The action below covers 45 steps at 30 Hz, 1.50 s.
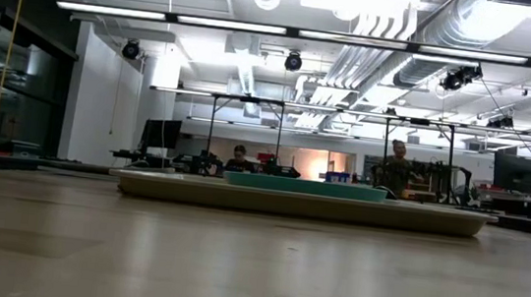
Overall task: Pick and place plate/cup/fork/spoon on tray
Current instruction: Put the blue cup on the table
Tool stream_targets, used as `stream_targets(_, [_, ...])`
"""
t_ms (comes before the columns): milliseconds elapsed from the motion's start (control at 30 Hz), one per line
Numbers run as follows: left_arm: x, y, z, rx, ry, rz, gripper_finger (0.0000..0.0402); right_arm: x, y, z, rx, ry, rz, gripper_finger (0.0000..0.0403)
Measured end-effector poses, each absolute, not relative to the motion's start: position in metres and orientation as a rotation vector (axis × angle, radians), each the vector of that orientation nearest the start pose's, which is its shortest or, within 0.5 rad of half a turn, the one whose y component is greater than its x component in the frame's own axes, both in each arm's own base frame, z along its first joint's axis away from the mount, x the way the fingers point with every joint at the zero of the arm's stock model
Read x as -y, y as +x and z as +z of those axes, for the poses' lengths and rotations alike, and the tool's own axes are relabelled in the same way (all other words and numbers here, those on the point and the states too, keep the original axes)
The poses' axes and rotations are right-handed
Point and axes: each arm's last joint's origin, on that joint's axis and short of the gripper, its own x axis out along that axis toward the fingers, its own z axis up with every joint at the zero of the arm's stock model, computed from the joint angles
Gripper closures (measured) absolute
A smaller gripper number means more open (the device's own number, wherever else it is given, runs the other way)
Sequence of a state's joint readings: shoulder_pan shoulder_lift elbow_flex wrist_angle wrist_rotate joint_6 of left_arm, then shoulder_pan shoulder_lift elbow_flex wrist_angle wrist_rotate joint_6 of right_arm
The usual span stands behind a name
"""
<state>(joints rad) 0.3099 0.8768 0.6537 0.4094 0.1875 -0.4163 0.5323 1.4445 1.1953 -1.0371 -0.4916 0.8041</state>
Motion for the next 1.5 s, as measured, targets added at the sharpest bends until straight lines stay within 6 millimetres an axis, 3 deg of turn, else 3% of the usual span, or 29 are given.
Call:
stream_targets(233, [-0.055, 0.19, 0.329, 0.203, -0.369, 0.083, 0.0232, -0.136, 0.229, 0.295, -1.596, 0.643, 0.373, 0.0403])
stream_targets(400, [-0.055, 0.19, 0.328, 0.203, -0.372, 0.082, 0.0232, -0.131, 0.231, 0.296, -1.609, 0.669, 0.409, 0.0403])
stream_targets(700, [-0.055, 0.19, 0.328, 0.203, -0.395, 0.078, 0.0232, -0.135, 0.241, 0.27, -1.697, 0.65, 0.407, 0.0403])
stream_targets(967, [-0.055, 0.19, 0.328, 0.202, -0.395, 0.073, 0.0232, -0.143, 0.259, 0.253, -1.668, 0.633, 0.437, 0.0403])
stream_targets(1500, [-0.055, 0.19, 0.329, 0.201, -0.394, 0.07, 0.0232, -0.145, 0.271, 0.245, -1.559, 0.549, 0.334, 0.0386])
